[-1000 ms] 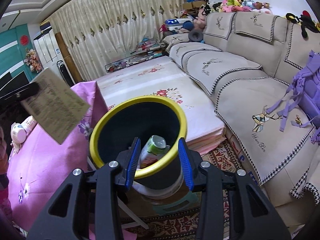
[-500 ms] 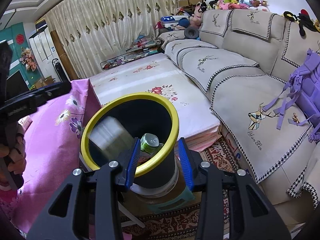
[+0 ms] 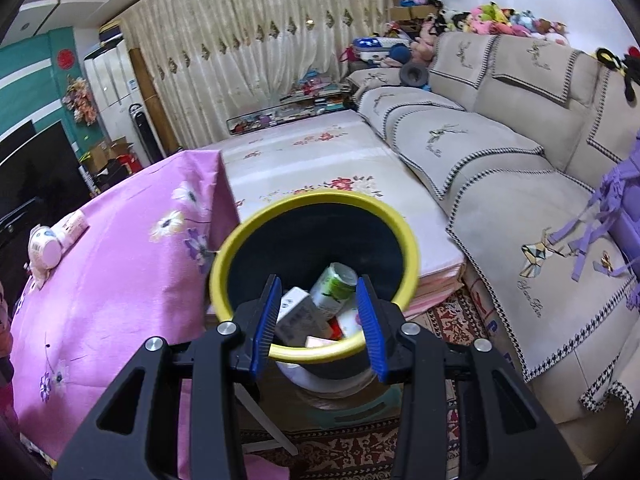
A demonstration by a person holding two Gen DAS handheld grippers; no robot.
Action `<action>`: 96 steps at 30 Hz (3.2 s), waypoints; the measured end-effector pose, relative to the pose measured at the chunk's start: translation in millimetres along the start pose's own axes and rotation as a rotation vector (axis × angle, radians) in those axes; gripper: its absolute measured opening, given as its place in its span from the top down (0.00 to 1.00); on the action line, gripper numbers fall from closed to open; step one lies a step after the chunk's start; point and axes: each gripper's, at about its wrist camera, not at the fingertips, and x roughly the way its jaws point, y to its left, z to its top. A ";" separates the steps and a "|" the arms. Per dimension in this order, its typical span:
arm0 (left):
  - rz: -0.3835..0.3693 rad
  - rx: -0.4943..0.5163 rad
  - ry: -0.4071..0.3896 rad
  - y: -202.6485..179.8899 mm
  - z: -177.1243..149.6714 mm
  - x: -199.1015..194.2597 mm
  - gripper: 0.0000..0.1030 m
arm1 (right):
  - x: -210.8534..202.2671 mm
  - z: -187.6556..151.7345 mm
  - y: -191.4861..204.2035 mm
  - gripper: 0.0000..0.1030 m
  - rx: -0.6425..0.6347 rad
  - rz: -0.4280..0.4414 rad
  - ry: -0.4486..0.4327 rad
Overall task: Collect trash
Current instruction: 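Move the right gripper to the white vitamin bottle and grasp it, then carry the vitamin bottle over the bin and open the right gripper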
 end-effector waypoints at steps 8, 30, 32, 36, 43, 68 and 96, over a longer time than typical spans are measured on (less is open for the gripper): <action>0.267 -0.123 0.003 126.4 -62.3 -51.7 0.22 | 14.7 11.4 63.3 0.64 -0.104 0.058 0.025; 0.413 -0.347 0.052 250.0 -141.0 -83.3 0.17 | 111.5 59.6 368.6 0.64 -0.529 0.469 0.189; 0.398 -0.358 0.052 248.7 -140.3 -83.1 0.16 | 129.0 68.8 393.3 0.64 -0.541 0.502 0.226; 0.380 -0.380 0.052 251.1 -142.2 -83.7 0.16 | 169.2 91.1 419.1 0.63 -0.460 0.531 0.329; 0.364 -0.388 0.048 247.8 -144.3 -84.1 0.16 | 211.2 103.5 456.1 0.53 -0.378 0.457 0.401; 0.341 -0.368 0.023 229.9 -140.4 -94.6 0.16 | 252.8 89.8 500.5 0.52 -0.277 0.320 0.471; 0.347 -0.291 0.044 220.0 -140.4 -82.5 0.16 | 101.5 82.3 290.1 0.53 -0.194 0.247 0.233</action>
